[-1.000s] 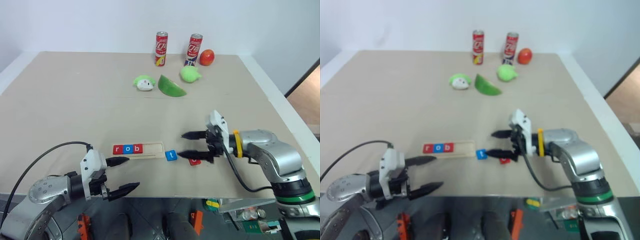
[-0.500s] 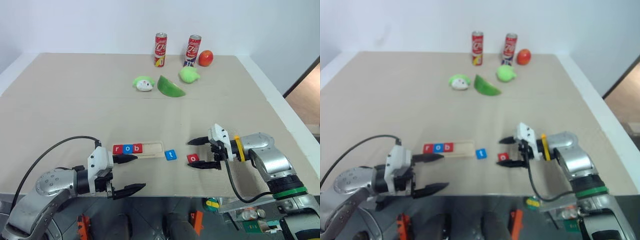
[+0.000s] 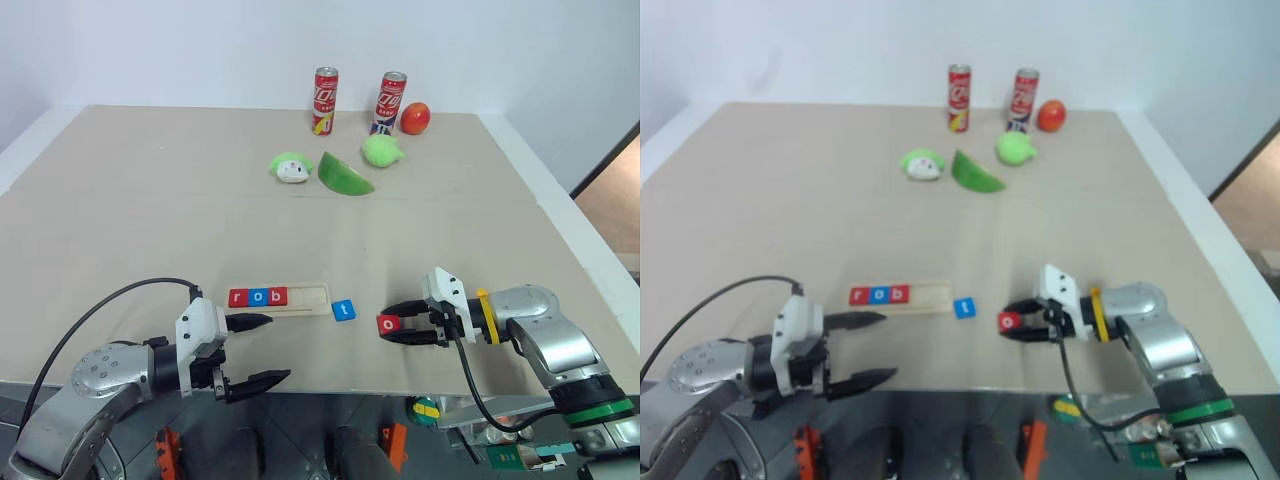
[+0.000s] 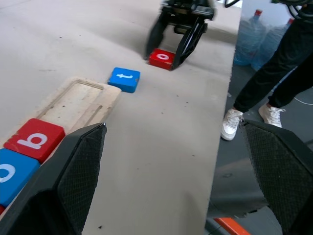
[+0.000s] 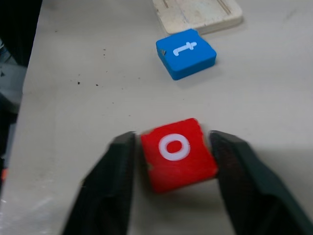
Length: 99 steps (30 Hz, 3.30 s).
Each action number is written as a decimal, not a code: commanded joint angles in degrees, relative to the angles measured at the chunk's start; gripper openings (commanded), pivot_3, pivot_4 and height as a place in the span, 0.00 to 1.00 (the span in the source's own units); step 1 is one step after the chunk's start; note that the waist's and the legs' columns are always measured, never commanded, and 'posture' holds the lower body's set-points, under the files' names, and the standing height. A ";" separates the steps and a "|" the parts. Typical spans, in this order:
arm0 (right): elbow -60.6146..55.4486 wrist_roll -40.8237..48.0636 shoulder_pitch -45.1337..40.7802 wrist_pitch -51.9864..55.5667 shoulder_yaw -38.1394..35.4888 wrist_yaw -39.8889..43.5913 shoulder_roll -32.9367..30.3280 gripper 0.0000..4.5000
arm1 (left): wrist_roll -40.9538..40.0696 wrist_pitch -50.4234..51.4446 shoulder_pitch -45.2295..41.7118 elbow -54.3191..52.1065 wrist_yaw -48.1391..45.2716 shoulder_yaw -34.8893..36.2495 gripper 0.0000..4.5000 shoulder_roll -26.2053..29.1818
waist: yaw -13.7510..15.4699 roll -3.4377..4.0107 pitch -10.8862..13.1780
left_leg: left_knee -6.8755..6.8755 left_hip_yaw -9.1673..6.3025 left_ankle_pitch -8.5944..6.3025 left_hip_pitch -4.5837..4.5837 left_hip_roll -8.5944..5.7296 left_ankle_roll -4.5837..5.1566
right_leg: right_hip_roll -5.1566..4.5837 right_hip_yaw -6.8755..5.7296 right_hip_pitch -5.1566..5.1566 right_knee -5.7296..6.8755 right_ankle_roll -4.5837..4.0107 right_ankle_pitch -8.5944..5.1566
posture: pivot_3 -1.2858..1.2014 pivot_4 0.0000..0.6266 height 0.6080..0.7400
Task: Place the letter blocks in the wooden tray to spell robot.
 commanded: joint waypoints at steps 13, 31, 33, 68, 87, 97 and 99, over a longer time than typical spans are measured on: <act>-8.83 2.50 -10.21 12.01 0.95 -8.72 6.62 0.28 | 0.97 -1.30 -4.27 6.47 7.59 4.01 1.00 -5.22 | -0.71 0.00 0.05 | 0.06 0.04 0.04 0.09 0.05 0.01 | 0.09 0.23 -0.09 0.00 0.04 0.33 | 0.52 0.24 1.00; 16.03 -8.86 -27.00 1.19 14.68 -7.53 23.86 0.28 | 3.95 -1.21 -3.01 4.35 12.93 1.59 1.00 -7.73 | -0.07 -0.04 0.02 | 0.00 0.01 0.12 -0.13 -0.13 -0.22 | -0.04 0.13 -0.15 -0.01 0.06 0.25 | 0.52 0.24 1.00; 17.12 -9.25 -27.36 0.56 14.54 -7.12 24.39 0.28 | 3.96 -1.26 -2.53 4.04 13.18 1.65 1.00 -7.64 | -0.07 -0.04 0.02 | 0.00 -0.01 0.13 -0.10 -0.06 -0.22 | 0.03 0.09 -0.15 0.00 0.05 0.24 | 0.52 0.24 1.00; 15.20 -5.22 -27.89 6.28 6.64 -9.36 28.00 0.98 | 4.38 -1.74 -1.40 3.85 12.63 1.80 1.00 -5.81 | -0.09 -0.03 0.03 | -0.02 -0.01 0.13 -0.08 0.01 -0.24 | 0.03 0.00 -0.16 0.01 -0.01 0.24 | 0.52 0.24 1.00; -5.83 -1.35 -10.92 17.39 3.38 -22.24 23.41 0.01 | 3.50 -1.52 -0.95 3.81 10.04 2.55 1.00 -4.50 | -0.86 -0.03 0.03 | -0.09 -0.02 0.17 -0.02 0.07 -0.24 | 0.15 0.08 -0.18 0.01 -0.04 0.25 | 0.52 0.24 1.00; -5.57 -1.91 -10.91 16.40 6.54 -22.82 23.46 0.01 | 3.60 -1.24 -1.63 3.67 10.45 2.13 1.00 -5.14 | -0.84 -0.03 0.03 | -0.11 0.01 0.15 -0.13 -0.07 -0.27 | 0.01 0.15 -0.21 0.00 0.12 0.12 | 0.52 0.24 1.00; -5.54 -1.95 -10.85 16.39 6.91 -22.92 23.71 0.01 | 3.67 -1.14 -1.51 3.31 10.76 1.81 1.00 -5.38 | -0.84 -0.03 0.03 | -0.11 0.01 0.15 -0.13 -0.06 -0.27 | 0.02 0.15 -0.21 0.00 0.12 0.13 | 0.52 0.24 1.00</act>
